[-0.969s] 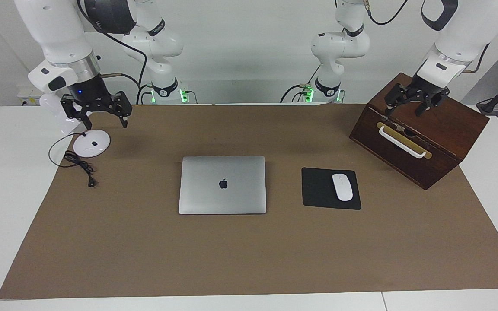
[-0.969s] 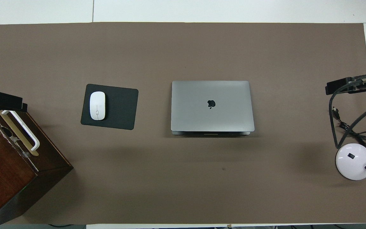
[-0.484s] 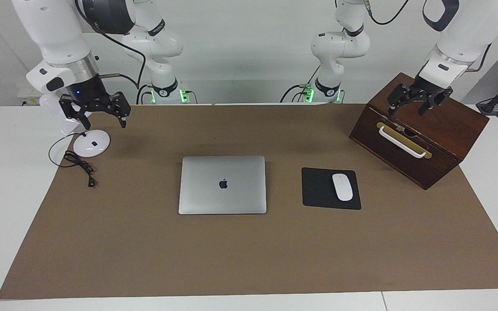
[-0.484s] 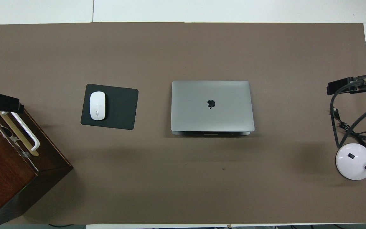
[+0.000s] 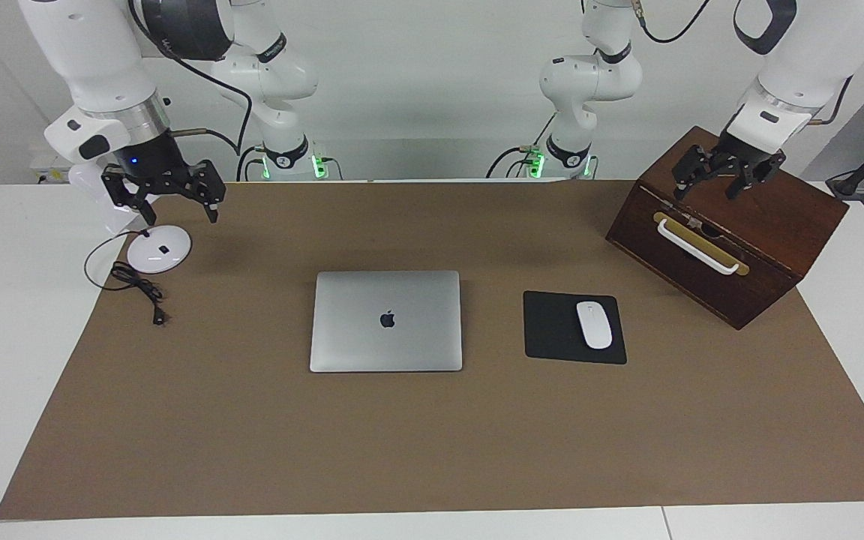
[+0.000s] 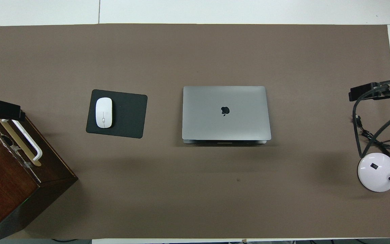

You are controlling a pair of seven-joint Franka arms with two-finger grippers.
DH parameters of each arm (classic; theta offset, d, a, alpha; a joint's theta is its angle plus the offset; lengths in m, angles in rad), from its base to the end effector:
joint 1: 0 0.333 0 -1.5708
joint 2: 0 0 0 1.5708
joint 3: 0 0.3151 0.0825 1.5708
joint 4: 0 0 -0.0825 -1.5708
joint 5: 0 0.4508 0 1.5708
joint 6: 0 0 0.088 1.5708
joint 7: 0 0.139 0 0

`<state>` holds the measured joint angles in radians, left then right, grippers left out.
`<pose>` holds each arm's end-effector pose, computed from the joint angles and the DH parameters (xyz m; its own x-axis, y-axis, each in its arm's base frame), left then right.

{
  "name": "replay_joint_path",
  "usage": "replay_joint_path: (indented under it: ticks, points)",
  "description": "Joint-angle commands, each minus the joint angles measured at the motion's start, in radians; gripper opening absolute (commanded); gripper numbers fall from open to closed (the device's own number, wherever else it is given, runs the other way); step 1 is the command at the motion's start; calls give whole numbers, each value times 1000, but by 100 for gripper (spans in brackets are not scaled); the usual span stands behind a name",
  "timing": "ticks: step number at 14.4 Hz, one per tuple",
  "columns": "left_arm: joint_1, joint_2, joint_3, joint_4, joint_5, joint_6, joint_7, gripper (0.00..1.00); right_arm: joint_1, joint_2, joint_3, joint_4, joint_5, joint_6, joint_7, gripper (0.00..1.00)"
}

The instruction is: Close laptop with both arms

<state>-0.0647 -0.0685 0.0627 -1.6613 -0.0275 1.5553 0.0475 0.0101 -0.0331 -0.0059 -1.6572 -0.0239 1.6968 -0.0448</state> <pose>0.5960 -0.0041 0.5834 0.9981 -0.0502 -0.0361 -0.0490 -0.9982 0.0335 0.6245 -0.0005 0.5768 0.9961 0.0519 0.0715 0.0501 -0.9984 0.0269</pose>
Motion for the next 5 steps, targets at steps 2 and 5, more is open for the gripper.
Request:
replay_joint_path:
  ticks: [2, 5]
  points:
    - [11, -4, -9, 12, 18, -26, -3, 100, -13, -31, 4, -39, 10, 23, -27, 100]
    - [11, -5, -9, 9, 17, -24, -3, 100, -13, -31, 3, -39, 10, 23, -26, 100]
